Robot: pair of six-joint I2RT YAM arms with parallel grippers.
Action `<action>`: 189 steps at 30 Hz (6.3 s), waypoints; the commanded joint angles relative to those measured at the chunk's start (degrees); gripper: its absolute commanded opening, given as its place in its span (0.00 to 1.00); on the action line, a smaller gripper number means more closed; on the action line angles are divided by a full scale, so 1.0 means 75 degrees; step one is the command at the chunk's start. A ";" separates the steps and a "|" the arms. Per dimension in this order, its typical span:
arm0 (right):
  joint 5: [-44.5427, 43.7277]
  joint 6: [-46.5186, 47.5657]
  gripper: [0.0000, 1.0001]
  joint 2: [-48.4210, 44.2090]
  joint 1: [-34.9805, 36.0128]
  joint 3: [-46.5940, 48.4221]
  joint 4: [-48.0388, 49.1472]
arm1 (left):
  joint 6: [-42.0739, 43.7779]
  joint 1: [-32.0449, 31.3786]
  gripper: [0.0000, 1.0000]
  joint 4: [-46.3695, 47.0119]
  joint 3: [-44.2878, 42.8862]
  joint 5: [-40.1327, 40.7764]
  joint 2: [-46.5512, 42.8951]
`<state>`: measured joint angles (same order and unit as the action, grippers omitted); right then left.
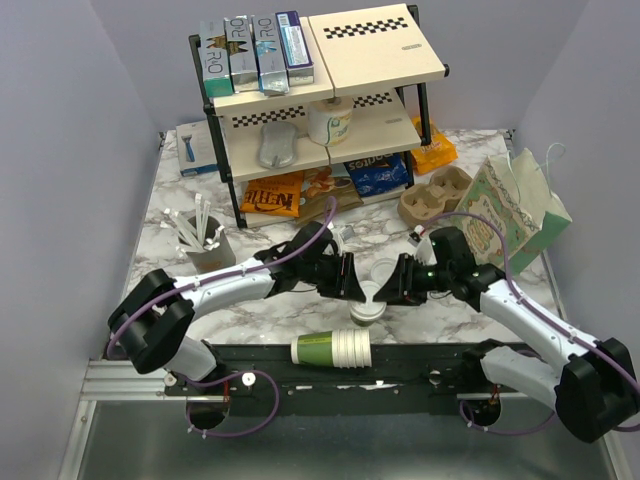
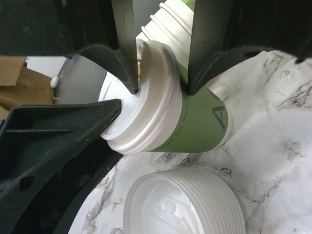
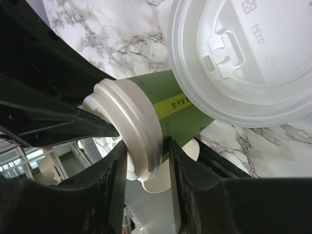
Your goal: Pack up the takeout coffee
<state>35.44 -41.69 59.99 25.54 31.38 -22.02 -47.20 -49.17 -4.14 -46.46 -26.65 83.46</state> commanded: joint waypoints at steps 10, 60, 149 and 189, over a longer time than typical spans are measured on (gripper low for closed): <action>-0.0696 0.1047 0.53 -0.0545 0.0075 0.1078 -0.0966 | 0.0574 0.0017 0.80 -0.0385 -0.0766 0.0553 -0.0311; -0.3213 -0.0441 0.73 -0.1542 0.5418 -0.1242 0.1809 | 0.0399 0.0755 0.99 -0.3408 0.0043 0.4514 -0.4154; -0.7291 0.8606 0.29 0.6146 0.5091 0.8379 -0.1529 | 0.0422 0.0767 0.99 -0.6034 -0.1036 0.7491 -0.6757; -0.5676 0.3570 0.98 -0.0164 0.4915 0.3883 -0.1810 | 0.0340 0.0767 0.99 -0.5191 -0.0345 0.5617 -0.6476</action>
<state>-13.69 -4.97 66.87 62.50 70.72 -32.86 -44.21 -43.24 -45.74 -50.83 19.70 34.44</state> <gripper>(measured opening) 0.980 0.988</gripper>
